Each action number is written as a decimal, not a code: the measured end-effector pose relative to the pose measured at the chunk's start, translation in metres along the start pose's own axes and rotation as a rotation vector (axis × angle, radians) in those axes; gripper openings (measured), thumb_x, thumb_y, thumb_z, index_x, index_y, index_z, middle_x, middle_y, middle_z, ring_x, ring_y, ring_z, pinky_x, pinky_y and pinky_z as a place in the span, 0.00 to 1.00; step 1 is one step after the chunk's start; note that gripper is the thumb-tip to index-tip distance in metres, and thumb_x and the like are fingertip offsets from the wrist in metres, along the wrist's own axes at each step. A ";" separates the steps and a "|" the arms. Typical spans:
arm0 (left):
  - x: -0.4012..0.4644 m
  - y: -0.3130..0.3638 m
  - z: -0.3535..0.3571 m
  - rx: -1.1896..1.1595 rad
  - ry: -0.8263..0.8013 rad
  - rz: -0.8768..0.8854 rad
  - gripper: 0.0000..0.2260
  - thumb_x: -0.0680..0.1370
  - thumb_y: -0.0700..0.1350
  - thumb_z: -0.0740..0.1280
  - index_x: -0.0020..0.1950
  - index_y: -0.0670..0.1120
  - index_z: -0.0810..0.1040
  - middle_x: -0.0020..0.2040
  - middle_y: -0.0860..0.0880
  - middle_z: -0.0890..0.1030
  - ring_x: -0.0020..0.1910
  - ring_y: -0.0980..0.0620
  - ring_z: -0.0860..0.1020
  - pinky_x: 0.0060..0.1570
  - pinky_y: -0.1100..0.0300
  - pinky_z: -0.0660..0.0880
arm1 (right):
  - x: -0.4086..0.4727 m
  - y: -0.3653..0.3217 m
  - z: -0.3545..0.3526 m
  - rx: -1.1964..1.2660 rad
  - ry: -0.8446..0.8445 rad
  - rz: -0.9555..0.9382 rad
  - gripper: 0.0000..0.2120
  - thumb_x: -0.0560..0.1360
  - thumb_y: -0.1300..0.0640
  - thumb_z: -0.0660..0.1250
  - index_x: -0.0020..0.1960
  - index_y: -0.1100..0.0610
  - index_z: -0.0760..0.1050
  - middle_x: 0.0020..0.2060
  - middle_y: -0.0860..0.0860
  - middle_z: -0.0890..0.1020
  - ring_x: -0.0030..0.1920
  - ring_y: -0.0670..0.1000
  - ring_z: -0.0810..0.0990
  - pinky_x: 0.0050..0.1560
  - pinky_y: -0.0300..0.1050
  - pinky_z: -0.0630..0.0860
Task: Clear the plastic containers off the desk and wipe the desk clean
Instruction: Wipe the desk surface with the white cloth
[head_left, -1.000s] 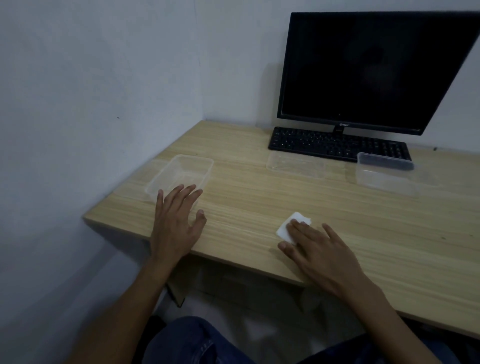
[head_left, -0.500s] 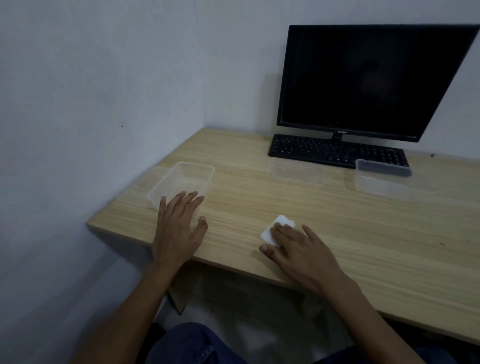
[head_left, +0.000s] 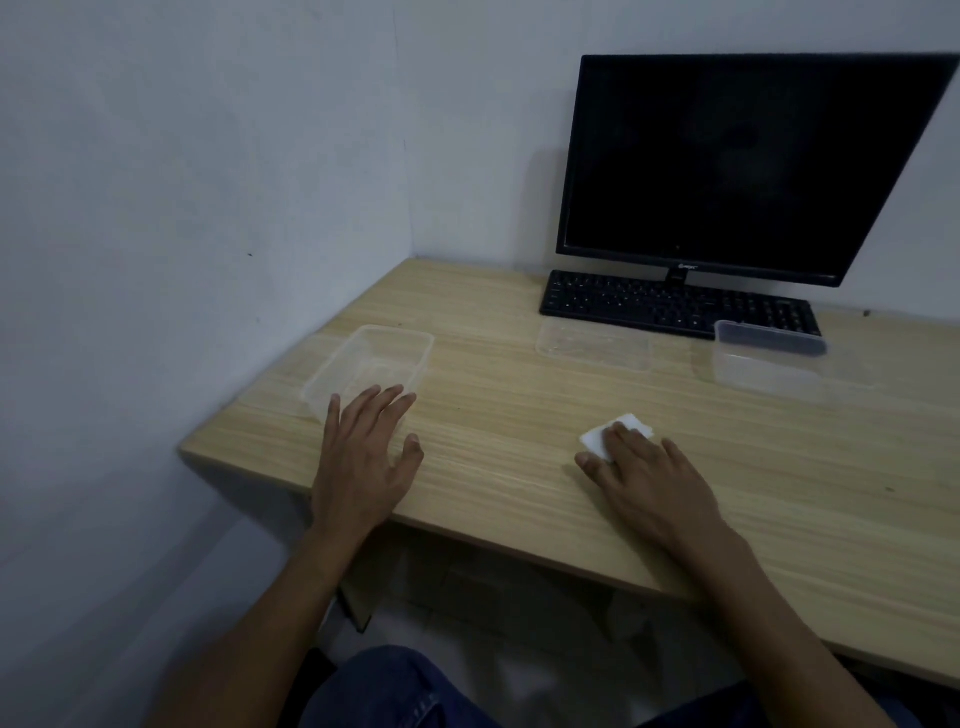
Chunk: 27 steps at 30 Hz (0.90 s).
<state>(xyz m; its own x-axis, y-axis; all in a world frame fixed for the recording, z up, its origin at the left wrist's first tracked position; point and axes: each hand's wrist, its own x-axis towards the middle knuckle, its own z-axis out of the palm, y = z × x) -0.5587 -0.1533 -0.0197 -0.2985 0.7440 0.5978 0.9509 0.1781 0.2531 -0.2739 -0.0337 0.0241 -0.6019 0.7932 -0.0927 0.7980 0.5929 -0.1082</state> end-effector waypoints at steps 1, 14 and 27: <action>0.000 0.000 0.000 0.000 0.005 0.002 0.23 0.76 0.53 0.55 0.68 0.47 0.73 0.68 0.48 0.74 0.71 0.48 0.66 0.74 0.44 0.49 | 0.011 -0.003 0.002 0.015 0.017 -0.018 0.30 0.81 0.39 0.44 0.78 0.52 0.49 0.78 0.52 0.53 0.77 0.49 0.51 0.76 0.51 0.45; 0.001 -0.001 0.001 -0.005 0.013 -0.011 0.23 0.76 0.54 0.56 0.68 0.48 0.72 0.69 0.49 0.73 0.71 0.50 0.65 0.75 0.45 0.49 | 0.103 -0.081 0.008 0.004 -0.006 -0.279 0.35 0.79 0.35 0.45 0.79 0.55 0.47 0.78 0.52 0.51 0.77 0.49 0.50 0.76 0.49 0.43; 0.001 0.001 0.001 0.007 0.001 -0.022 0.24 0.76 0.55 0.56 0.71 0.48 0.70 0.71 0.49 0.71 0.72 0.50 0.63 0.75 0.46 0.46 | 0.116 -0.062 0.009 -0.024 -0.043 -0.301 0.37 0.78 0.32 0.44 0.79 0.53 0.45 0.78 0.49 0.49 0.77 0.47 0.49 0.76 0.48 0.43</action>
<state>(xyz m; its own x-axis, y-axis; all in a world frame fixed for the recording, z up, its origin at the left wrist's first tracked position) -0.5578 -0.1518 -0.0199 -0.3190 0.7390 0.5934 0.9448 0.1985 0.2607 -0.3931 0.0201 0.0115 -0.8116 0.5753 -0.1016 0.5840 0.8037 -0.1140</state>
